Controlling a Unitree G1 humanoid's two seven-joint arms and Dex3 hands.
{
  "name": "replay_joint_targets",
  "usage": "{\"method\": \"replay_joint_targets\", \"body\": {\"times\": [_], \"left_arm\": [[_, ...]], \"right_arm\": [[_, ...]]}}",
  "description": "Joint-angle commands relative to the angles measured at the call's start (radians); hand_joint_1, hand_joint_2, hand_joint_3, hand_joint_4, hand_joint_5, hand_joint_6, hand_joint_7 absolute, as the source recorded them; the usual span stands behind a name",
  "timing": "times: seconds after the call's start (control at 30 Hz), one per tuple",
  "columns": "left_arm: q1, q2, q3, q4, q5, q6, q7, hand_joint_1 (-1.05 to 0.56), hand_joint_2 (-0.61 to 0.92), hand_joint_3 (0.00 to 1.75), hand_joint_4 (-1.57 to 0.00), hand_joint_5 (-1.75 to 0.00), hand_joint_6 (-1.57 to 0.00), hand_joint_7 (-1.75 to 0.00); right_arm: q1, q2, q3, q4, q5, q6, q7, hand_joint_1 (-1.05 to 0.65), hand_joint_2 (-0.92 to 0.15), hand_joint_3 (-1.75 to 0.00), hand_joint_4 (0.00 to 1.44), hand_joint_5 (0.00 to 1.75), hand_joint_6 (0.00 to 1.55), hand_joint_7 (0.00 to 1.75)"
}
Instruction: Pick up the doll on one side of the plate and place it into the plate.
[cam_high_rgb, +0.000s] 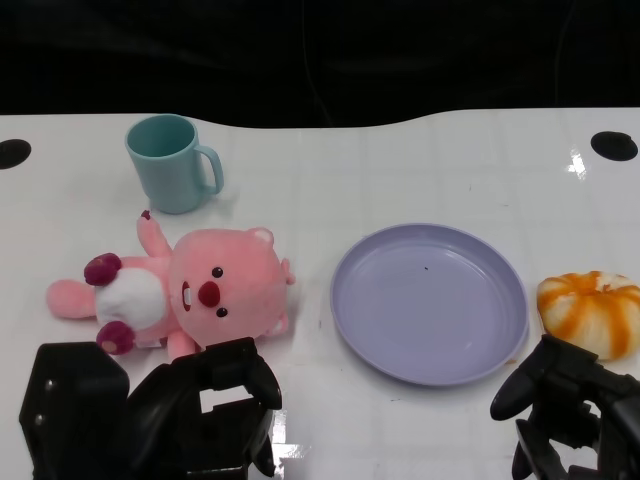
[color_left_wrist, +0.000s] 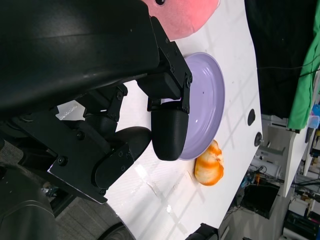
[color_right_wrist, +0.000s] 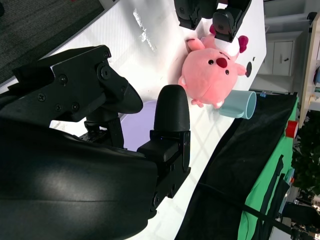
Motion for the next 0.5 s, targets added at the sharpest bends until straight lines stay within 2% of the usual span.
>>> {"method": "replay_joint_targets", "body": {"times": [0.03, 0.5], "left_arm": [[0.014, 0.015, 0.008, -0.012, 0.01, 0.008, 0.007, -0.13, 0.45, 1.31, -0.76, -1.75, -0.75, -1.48], [0.013, 0.016, 0.014, -0.01, 0.004, 0.011, -0.003, -0.15, 0.44, 1.29, -0.75, -1.75, -0.75, -1.48]], "right_arm": [[0.007, -0.003, 0.003, -0.014, 0.004, 0.001, -0.004, 0.03, -0.69, -1.07, 0.57, 1.75, 0.42, 1.61], [0.002, 0.002, 0.002, -0.01, 0.014, 0.002, -0.003, 0.02, -0.65, -1.15, 0.59, 1.75, 0.44, 1.64]]}}
